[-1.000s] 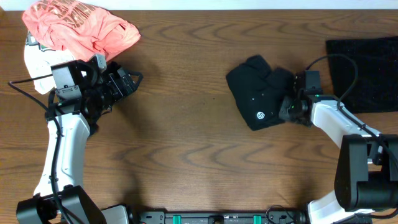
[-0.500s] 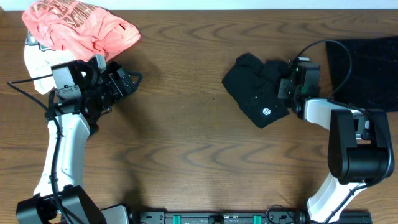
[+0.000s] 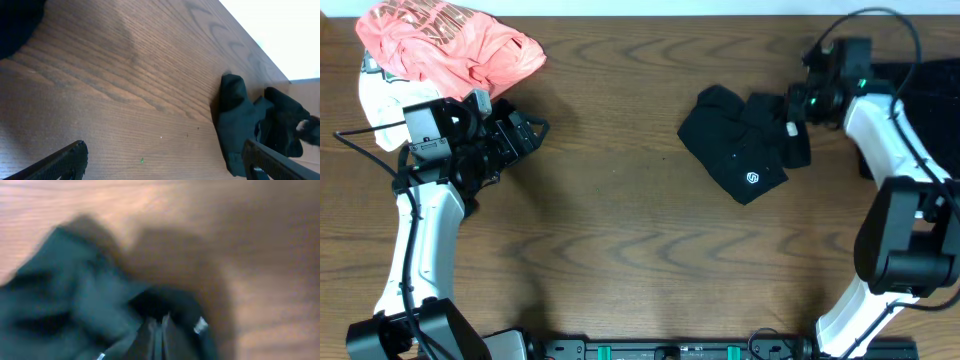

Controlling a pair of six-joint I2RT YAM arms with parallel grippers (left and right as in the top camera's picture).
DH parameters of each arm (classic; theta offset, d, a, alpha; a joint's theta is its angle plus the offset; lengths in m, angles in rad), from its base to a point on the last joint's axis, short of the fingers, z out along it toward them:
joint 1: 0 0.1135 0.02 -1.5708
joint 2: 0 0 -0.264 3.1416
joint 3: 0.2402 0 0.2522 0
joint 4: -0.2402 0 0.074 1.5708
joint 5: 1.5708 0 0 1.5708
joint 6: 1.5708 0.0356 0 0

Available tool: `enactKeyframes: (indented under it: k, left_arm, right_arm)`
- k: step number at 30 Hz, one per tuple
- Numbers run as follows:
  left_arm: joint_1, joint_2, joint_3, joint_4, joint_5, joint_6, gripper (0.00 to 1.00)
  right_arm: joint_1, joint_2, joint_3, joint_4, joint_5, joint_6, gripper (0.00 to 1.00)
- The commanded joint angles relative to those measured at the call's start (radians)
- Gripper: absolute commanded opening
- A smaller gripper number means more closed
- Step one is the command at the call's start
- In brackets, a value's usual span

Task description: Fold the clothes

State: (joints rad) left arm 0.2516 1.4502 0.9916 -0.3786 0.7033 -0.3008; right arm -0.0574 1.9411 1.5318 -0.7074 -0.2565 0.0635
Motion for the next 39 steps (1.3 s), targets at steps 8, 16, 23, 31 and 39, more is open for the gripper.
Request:
enactKeyframes:
  k: [8,16,23,31,39]
  left_arm:
    - [0.002,-0.004,0.009,-0.002,-0.001,0.021,0.98]
    - [0.002,-0.004,0.009,-0.007,-0.001,0.021,0.98]
    - [0.002,-0.004,0.009,-0.01,-0.013,0.035,0.98]
    - [0.002,-0.004,0.009,-0.01,-0.016,0.035,0.98]
    - [0.002,-0.004,0.009,-0.01,-0.016,0.039,0.98]
  right_arm:
    - [0.169,-0.031,0.047,-0.335,-0.166,-0.008,0.17]
    - [0.219,-0.032,-0.13,-0.308,-0.061,0.154,0.34]
    - [0.2,-0.031,-0.217,-0.264,0.028,0.169,0.51]
    - [0.198,-0.031,-0.366,-0.011,0.176,0.168,0.68]
    - [0.153,-0.023,-0.437,0.15,0.328,0.076,0.72]
